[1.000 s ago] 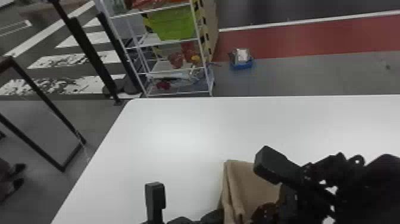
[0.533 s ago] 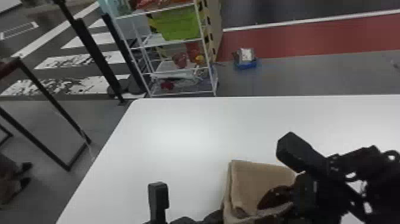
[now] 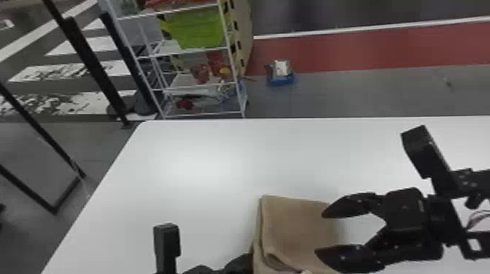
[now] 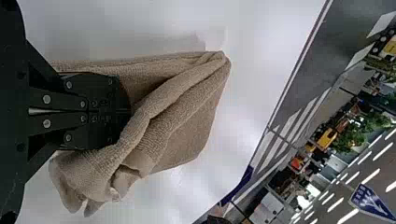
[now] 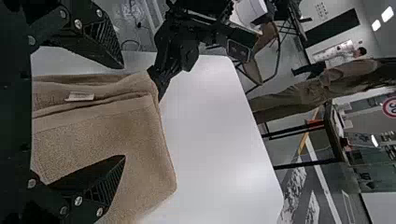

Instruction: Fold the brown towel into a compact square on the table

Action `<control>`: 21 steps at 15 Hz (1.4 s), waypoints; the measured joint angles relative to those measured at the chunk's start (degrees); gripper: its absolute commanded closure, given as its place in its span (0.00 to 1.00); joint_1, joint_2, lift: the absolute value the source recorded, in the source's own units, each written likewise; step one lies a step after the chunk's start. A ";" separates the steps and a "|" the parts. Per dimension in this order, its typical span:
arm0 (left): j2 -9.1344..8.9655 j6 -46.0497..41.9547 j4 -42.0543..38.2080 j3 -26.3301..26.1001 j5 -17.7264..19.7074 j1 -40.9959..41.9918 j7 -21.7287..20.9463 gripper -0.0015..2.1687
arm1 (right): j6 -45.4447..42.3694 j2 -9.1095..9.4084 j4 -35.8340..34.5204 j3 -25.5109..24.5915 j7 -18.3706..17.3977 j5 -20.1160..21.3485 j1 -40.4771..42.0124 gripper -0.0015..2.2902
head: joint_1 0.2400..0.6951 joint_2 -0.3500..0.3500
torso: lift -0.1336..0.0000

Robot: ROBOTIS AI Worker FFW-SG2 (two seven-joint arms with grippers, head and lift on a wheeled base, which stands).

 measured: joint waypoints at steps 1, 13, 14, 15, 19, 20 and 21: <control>0.00 -0.12 -1.03 0.80 0.02 0.60 0.08 0.83 | -1.86 0.17 0.07 -1.55 0.00 -0.42 1.53 0.25 | 1.00 0.83 | 0.07; 0.00 -36.74 -4.54 6.07 1.41 8.86 7.22 0.71 | -34.92 5.82 1.98 -22.07 -21.10 -17.41 19.62 0.03 | 1.00 0.79 | 0.07; 0.00 -40.68 -3.87 5.21 1.64 8.89 8.71 0.54 | -40.10 6.24 2.06 -22.86 -25.96 -19.23 21.99 0.03 | 1.00 0.76 | 0.07; 0.00 -44.68 -3.17 4.00 1.56 8.88 10.25 0.20 | -46.09 6.47 2.07 -23.44 -30.34 -21.10 24.80 0.03 | 1.00 0.74 | 0.07; 0.00 -56.33 -1.51 -2.34 -3.26 8.73 17.80 0.01 | -61.63 9.07 1.91 -24.47 -40.74 -24.19 33.26 0.04 | 1.00 0.64 | 0.07; 0.00 -59.85 -0.96 -4.49 -5.52 8.73 21.00 0.01 | -63.27 10.48 1.94 -24.50 -42.23 -24.26 34.45 0.04 | 1.00 0.60 | 0.07; 0.03 -64.67 0.05 -7.58 -8.75 8.72 26.28 0.01 | -64.50 12.00 2.05 -24.46 -44.37 -24.27 35.54 0.04 | 1.00 0.57 | 0.07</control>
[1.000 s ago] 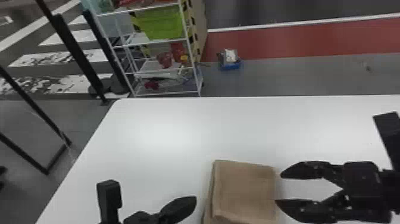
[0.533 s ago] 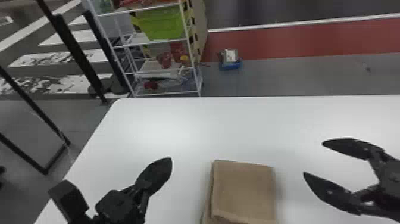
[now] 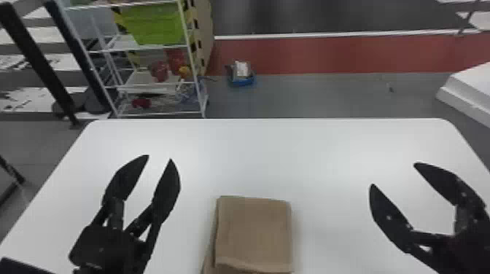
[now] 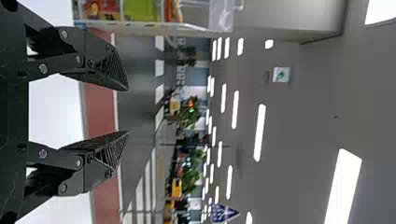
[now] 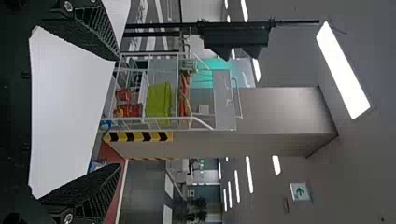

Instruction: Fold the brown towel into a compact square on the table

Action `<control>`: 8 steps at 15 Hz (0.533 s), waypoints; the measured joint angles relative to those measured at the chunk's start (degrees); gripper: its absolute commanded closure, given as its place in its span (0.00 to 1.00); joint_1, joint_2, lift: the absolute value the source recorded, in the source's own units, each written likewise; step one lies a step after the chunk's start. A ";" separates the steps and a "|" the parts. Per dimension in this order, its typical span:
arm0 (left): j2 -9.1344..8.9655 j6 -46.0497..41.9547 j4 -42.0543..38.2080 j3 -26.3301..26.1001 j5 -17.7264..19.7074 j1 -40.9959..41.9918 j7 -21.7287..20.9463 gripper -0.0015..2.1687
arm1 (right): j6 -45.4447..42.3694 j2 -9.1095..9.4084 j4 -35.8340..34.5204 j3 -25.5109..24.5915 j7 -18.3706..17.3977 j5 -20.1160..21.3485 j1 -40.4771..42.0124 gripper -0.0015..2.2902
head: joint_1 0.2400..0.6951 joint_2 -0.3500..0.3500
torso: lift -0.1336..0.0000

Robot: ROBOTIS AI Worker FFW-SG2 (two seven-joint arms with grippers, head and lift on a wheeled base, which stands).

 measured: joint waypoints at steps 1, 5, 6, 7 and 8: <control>0.58 -4.18 1.18 -3.57 -3.71 -0.08 6.54 0.01 | -0.64 1.15 0.04 0.19 -2.42 0.01 0.91 0.04 | 1.00 0.55 | 0.07; 2.54 -4.86 3.95 -11.42 -9.56 -1.12 16.19 0.01 | 0.76 2.76 -1.22 3.12 -13.58 2.02 3.43 0.04 | 1.00 0.43 | 0.07; 2.42 -2.48 4.05 -11.99 -9.65 -1.31 17.56 0.01 | 2.21 2.80 -1.71 4.05 -15.71 2.82 3.87 0.04 | 1.00 0.43 | 0.07; 2.27 1.18 3.96 -12.16 -9.61 -1.67 18.27 0.01 | 4.23 2.83 -2.22 4.53 -17.04 3.30 4.15 0.04 | 1.00 0.43 | 0.07; 2.17 5.71 3.74 -11.95 -9.37 -2.29 18.38 0.01 | 6.36 2.84 -2.88 4.57 -17.60 3.47 4.39 0.04 | 1.00 0.44 | 0.07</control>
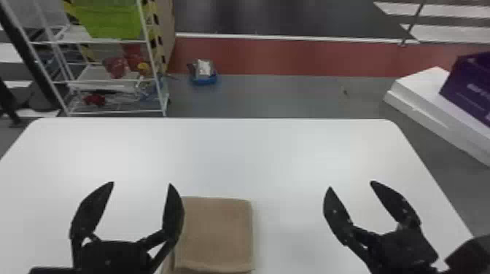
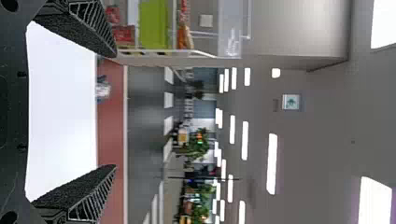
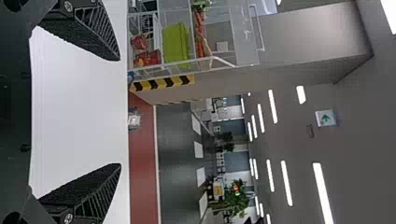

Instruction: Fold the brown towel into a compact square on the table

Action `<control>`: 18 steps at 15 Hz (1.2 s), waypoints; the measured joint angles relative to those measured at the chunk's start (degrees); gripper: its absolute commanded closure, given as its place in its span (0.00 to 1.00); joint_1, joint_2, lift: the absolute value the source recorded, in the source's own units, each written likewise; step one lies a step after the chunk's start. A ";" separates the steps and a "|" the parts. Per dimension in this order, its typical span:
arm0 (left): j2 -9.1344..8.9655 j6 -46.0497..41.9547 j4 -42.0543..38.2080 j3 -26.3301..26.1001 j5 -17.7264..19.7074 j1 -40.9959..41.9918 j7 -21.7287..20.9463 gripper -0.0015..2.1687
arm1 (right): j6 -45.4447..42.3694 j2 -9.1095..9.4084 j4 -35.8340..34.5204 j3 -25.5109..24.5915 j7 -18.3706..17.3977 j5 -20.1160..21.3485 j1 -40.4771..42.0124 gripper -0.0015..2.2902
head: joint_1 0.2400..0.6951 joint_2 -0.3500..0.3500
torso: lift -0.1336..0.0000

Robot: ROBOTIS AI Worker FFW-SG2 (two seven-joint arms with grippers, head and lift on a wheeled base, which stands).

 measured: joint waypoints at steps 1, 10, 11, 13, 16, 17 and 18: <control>-0.14 5.47 -0.20 0.76 0.60 -0.92 -0.24 0.01 | 2.18 0.00 -1.02 -0.18 -0.01 0.09 0.32 0.04 | 1.00 0.45 | 0.07; -0.87 16.40 -3.32 11.49 8.48 -3.69 -5.28 0.01 | 7.12 -0.76 -3.33 -0.50 4.67 2.51 -0.24 0.04 | 1.00 0.65 | 0.07; -1.16 14.93 -3.84 11.82 8.70 -3.17 -5.33 0.01 | 7.28 -0.76 -3.34 -0.12 4.66 2.98 -0.44 0.04 | 1.00 0.66 | 0.07; -1.39 12.77 -4.03 12.23 8.84 -2.64 -5.48 0.01 | 7.89 -0.85 -3.35 0.19 5.21 3.35 -0.85 0.04 | 1.00 0.67 | 0.07; -1.45 11.89 -3.62 12.77 9.13 -2.74 -5.58 0.02 | 9.01 -0.95 -3.22 0.17 6.03 3.48 -1.46 0.04 | 1.00 0.69 | 0.07; -1.48 11.77 -3.53 12.91 9.36 -2.87 -5.70 0.02 | 9.20 -0.96 -3.20 0.18 6.07 3.52 -1.63 0.04 | 1.00 0.70 | 0.07; -1.49 11.55 -3.43 13.04 9.66 -3.03 -5.87 0.02 | 9.35 -0.96 -3.12 0.19 6.08 3.56 -1.92 0.04 | 1.00 0.70 | 0.07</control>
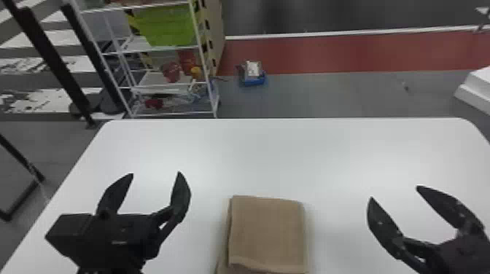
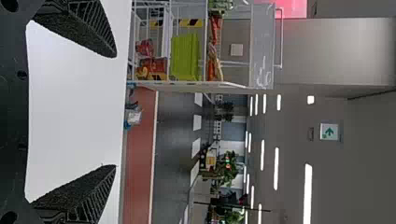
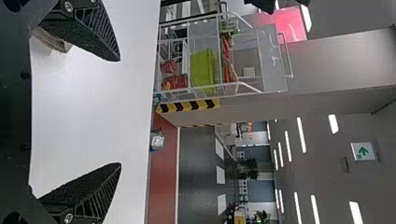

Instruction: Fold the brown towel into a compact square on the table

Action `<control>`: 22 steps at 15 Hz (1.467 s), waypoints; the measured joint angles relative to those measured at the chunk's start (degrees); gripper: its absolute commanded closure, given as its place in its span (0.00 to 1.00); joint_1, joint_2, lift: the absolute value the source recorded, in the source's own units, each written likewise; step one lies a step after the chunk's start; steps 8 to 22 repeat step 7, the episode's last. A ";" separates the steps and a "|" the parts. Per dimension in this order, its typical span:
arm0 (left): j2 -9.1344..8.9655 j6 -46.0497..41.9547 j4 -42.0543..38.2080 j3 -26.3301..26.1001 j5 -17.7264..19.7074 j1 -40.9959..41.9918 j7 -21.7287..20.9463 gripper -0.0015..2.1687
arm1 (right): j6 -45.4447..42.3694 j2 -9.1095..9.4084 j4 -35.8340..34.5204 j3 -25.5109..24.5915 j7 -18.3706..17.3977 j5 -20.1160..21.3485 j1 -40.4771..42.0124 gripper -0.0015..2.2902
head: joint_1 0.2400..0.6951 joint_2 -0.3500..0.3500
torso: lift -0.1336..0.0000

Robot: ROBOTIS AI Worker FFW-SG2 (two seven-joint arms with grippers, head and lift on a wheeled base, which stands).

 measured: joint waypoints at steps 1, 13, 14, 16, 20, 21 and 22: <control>0.00 -0.29 0.09 0.20 0.29 -0.13 -0.08 0.02 | 0.14 0.00 0.14 -0.03 0.00 0.02 -0.32 0.04 | 1.00 0.70 | 0.07; -0.06 -0.56 1.13 2.93 2.84 -0.76 -1.19 0.02 | 1.15 0.00 0.97 -0.37 0.20 0.18 -2.01 0.04 | 1.00 0.73 | 0.07; -0.06 -0.56 1.13 2.93 2.84 -0.76 -1.19 0.02 | 1.15 0.00 0.97 -0.37 0.20 0.18 -2.01 0.04 | 1.00 0.73 | 0.07; -0.06 -0.56 1.13 2.93 2.84 -0.76 -1.19 0.02 | 1.15 0.00 0.97 -0.37 0.20 0.18 -2.01 0.04 | 1.00 0.73 | 0.07; -0.06 -0.56 1.13 2.93 2.84 -0.76 -1.19 0.02 | 1.15 0.00 0.97 -0.37 0.20 0.18 -2.01 0.04 | 1.00 0.73 | 0.07; -0.06 -0.56 1.13 2.93 2.84 -0.76 -1.19 0.02 | 1.15 0.00 0.97 -0.37 0.20 0.18 -2.01 0.04 | 1.00 0.73 | 0.07; -0.06 -0.56 1.13 2.93 2.84 -0.76 -1.19 0.02 | 1.15 0.00 0.97 -0.37 0.20 0.18 -2.01 0.04 | 1.00 0.73 | 0.07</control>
